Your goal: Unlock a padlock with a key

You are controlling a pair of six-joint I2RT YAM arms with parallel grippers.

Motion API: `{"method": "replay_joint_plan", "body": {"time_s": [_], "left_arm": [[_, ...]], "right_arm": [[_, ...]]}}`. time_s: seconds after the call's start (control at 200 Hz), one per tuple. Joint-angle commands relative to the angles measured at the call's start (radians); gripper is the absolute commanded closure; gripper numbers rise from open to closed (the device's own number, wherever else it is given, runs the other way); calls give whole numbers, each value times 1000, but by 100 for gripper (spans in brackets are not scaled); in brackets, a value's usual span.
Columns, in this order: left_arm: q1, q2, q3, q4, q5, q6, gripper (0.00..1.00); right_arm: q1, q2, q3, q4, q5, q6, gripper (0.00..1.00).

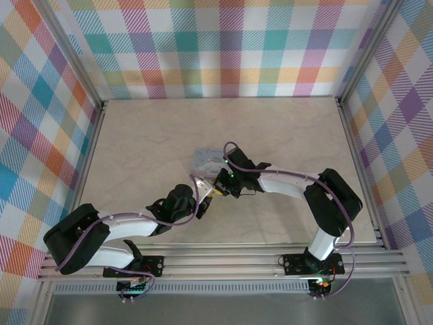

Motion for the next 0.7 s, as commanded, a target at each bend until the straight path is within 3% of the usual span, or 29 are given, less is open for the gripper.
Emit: {"method": "replay_joint_plan", "body": {"time_s": [0.0,0.185,0.405,0.695], "left_arm": [[-14,-19,52,-27,9,5,77],[0,-112,34,-71,-35,-55,64],[27,-210,9,-129,-73,-113,63],[55,-237,-6,-167,-77,-156,63]], "right_arm": [[-11,-37,-52,-8,54,59,100],[-21,-102,-100,-5,158,109,100],[-22,-138,-115,-11,275,131,100],[-21,-68,-96,70,296,158,100]]}}
